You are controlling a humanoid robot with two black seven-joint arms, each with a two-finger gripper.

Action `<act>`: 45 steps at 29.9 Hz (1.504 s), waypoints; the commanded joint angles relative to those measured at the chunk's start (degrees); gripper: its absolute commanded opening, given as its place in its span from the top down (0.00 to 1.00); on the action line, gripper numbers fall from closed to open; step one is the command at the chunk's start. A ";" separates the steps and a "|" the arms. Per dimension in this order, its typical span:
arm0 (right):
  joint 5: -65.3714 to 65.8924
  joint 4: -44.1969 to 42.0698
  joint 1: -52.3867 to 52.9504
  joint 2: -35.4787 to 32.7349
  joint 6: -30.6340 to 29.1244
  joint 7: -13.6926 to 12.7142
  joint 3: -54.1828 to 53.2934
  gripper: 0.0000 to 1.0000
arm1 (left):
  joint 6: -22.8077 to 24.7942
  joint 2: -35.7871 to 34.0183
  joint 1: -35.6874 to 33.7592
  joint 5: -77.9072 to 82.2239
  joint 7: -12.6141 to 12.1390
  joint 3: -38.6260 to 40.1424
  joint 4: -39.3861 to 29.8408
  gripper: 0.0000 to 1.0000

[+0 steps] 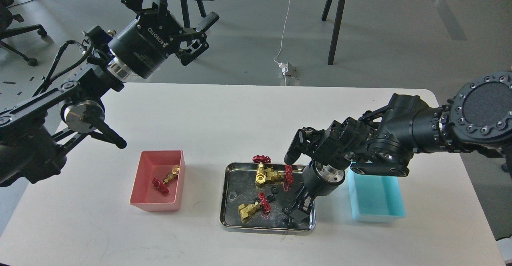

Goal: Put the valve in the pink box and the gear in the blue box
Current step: 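Close the right gripper on the small black gear in the tray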

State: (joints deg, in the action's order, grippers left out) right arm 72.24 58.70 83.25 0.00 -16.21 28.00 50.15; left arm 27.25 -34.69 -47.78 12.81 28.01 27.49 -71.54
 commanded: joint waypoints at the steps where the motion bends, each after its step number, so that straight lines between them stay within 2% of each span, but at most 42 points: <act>1: -0.26 -1.22 -1.25 0.00 0.48 0.00 -2.42 0.33 | 0.00 0.33 0.05 0.03 -0.01 -0.16 0.17 0.03; 6: -4.47 -0.60 -1.60 0.00 0.39 0.00 -2.69 0.33 | -0.62 0.77 0.05 0.03 -0.01 -0.25 0.17 0.03; 15: -3.69 -0.34 -2.39 0.00 0.22 0.00 -2.51 0.34 | -0.62 1.03 0.66 0.03 -0.01 -0.25 0.52 0.03; 19: -3.16 -0.34 -2.57 0.00 0.22 -0.93 -2.43 0.34 | -0.62 1.03 1.10 0.03 -0.01 -0.16 0.52 0.02; 29: -1.23 -0.51 -3.54 0.00 0.39 -1.19 -2.43 0.39 | -0.62 1.03 1.11 0.03 -0.01 -0.16 0.61 0.02; 39: -1.23 -1.30 -4.42 0.00 2.41 -3.56 -2.43 0.42 | -0.62 2.70 1.19 0.03 -0.01 -0.34 1.22 0.02; 45: -1.49 -1.30 -4.68 0.00 2.59 -3.65 -2.43 0.45 | -0.53 2.70 1.28 0.03 -0.01 -0.34 1.31 0.02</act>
State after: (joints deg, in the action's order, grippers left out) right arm 70.80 57.33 78.68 0.00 -13.65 24.37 47.73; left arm 26.66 -32.00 -46.52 12.84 28.00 27.16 -70.27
